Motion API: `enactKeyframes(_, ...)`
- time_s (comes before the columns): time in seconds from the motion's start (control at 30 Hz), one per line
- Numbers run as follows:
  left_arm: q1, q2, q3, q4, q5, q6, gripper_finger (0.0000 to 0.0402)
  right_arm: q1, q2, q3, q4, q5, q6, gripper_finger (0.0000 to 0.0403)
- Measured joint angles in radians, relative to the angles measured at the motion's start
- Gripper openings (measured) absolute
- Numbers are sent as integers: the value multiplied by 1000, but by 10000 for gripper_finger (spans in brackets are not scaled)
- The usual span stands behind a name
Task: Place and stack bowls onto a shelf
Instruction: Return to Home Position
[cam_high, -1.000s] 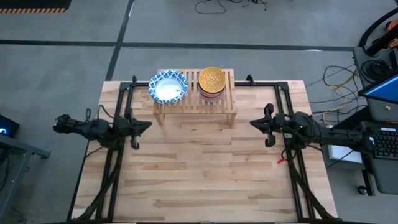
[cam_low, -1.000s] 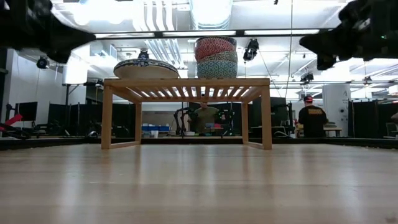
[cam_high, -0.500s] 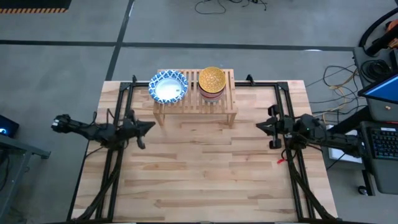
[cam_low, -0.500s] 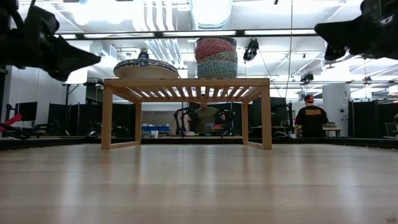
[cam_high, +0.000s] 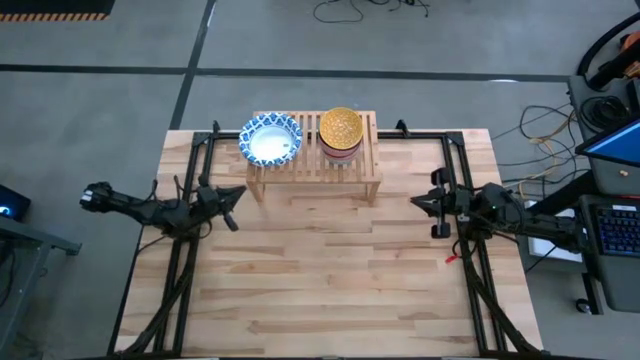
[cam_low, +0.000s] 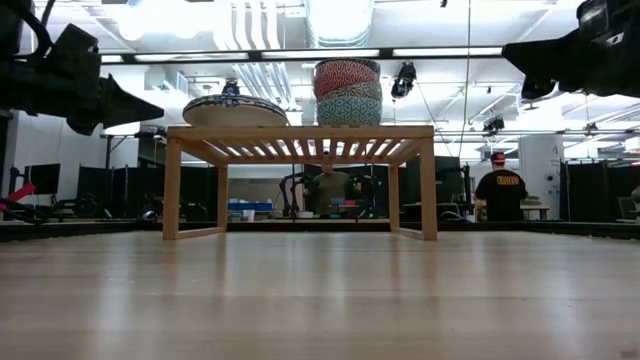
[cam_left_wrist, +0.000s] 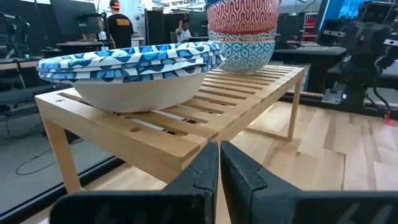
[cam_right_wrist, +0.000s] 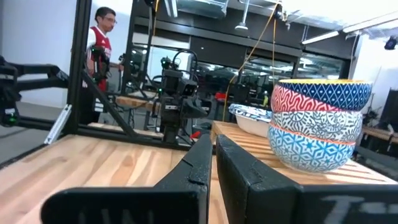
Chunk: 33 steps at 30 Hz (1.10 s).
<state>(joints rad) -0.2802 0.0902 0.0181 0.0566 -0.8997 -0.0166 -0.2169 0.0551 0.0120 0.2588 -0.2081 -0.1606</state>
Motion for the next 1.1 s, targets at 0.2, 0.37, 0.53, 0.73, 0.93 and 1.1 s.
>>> enactKeyframes(0.2, 0, 9, 0, 1, 0, 0, 0, 0, 0, 0, 0, 0, 41, 13)
enactKeyframes(0.37, 0, 11, 0, 1, 0, 0, 0, 0, 0, 0, 0, 0, 46, 13)
enactKeyframes(0.53, 0, 11, 0, 2, 0, 0, 0, 0, 0, -1, 0, 0, 46, 13)
enactKeyframes(0.73, 0, 11, 1, 2, 0, 0, 0, 0, 0, -1, 0, 1, 47, 13)
enactKeyframes(0.93, 0, 11, 1, 2, 1, 0, 0, 0, 0, -1, 0, 1, 48, 13)
enactKeyframes(1.1, 0, 11, 1, 2, 1, 0, 0, 0, 0, -1, 0, 1, 48, 13)
